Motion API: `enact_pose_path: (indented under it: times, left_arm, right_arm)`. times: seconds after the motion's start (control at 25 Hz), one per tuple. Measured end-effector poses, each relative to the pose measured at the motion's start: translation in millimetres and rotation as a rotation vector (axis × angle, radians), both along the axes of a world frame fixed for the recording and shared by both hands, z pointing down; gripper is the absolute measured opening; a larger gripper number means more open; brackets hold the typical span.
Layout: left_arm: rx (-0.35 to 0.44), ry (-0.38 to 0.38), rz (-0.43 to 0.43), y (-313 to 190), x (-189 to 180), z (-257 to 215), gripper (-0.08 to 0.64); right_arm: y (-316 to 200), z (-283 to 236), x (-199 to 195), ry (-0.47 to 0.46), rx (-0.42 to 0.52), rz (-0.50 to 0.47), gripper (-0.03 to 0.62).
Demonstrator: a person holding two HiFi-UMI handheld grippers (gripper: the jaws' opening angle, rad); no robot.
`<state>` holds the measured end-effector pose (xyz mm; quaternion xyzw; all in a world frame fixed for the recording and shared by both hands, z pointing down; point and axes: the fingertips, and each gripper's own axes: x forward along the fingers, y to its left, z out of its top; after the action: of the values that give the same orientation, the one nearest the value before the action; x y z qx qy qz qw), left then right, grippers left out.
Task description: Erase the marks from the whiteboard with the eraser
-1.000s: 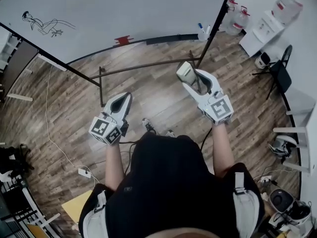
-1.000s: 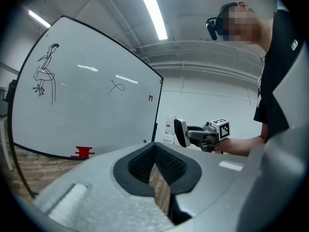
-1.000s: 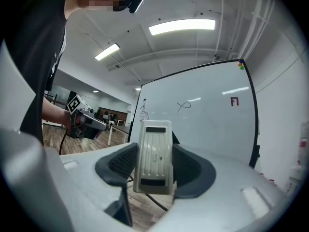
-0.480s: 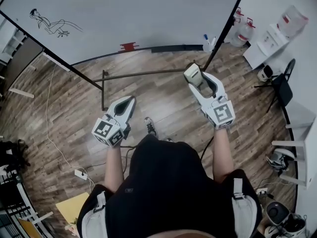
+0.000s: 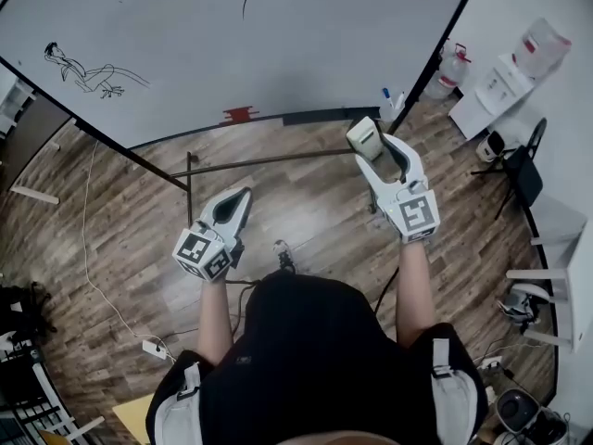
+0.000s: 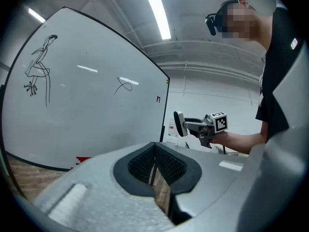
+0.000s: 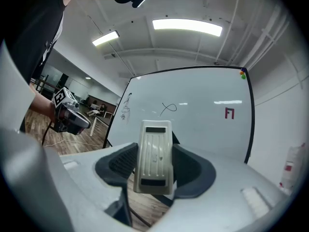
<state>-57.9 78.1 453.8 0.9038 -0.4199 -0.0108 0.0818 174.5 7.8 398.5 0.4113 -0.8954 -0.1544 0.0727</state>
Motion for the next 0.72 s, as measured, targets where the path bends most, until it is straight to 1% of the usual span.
enact_pose_path:
  times: [0.16, 0.32, 0.48, 0.72]
  left_arm:
    - [-0.006, 0.011, 0.020, -32, -11, 1, 0.011]
    - [0.003, 0.015, 0.028, -69, -31, -5, 0.011]
    - [0.004, 0.020, 0.037, -102, -51, -4, 0.011]
    - [0.013, 0.006, 0.085, -135, -70, 1, 0.011]
  right_arm:
    - [-34, -7, -5, 0.011, -0.002, 0.036, 0.230]
    - [-73, -18, -16, 0.022, 0.009, 0.076, 0.230]
    - [-111, -42, -29, 0.034, 0.071, 0.111, 0.230]
    - [-153, -81, -43, 0.065, 0.185, 0.196, 0.229]
